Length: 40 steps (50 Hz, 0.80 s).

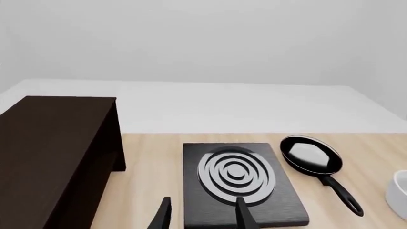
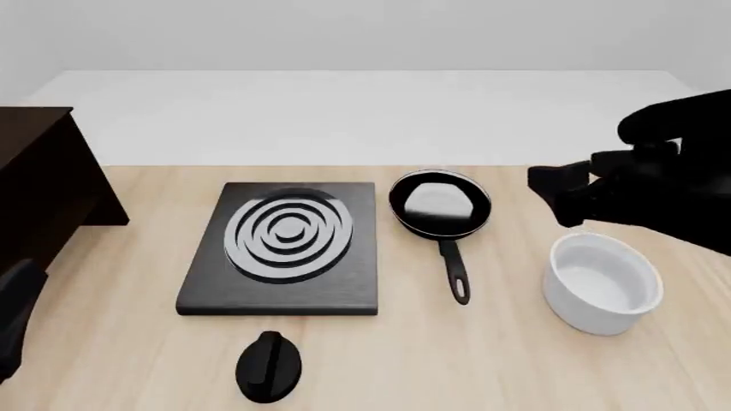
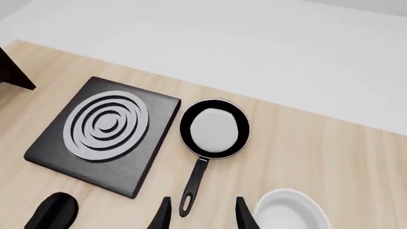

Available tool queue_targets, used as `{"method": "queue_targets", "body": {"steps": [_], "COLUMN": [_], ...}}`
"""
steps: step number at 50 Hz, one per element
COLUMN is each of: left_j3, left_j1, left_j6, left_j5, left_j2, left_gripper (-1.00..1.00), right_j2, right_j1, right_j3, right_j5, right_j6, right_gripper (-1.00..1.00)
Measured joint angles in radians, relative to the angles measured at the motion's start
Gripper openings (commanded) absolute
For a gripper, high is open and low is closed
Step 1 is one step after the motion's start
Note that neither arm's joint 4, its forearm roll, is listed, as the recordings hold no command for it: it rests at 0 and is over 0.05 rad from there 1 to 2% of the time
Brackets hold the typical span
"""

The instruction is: Put the frying pan on the cabinet shelf.

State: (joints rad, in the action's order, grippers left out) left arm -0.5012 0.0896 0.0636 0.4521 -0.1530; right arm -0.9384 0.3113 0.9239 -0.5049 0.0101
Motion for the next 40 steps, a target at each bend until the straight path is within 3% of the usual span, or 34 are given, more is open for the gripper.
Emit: {"method": "queue_targets", "body": {"steps": [28,40], "left_j3": [-0.008,-0.016], "left_j1": [-0.008,-0.003], "left_j6": [-0.002,-0.016], "left_j5": [-0.002,0.008], "left_j2": [-0.013,-0.006], "left_gripper": [1.0,1.0], "right_j2": [-0.245,-0.357], "right_j1": [0.017,0.015], "right_j3": [0.134,0.198], "right_j5": [-0.076,-0.119], "right_j6": [0.026,0.062], "right_gripper": [1.0,1.0]}}
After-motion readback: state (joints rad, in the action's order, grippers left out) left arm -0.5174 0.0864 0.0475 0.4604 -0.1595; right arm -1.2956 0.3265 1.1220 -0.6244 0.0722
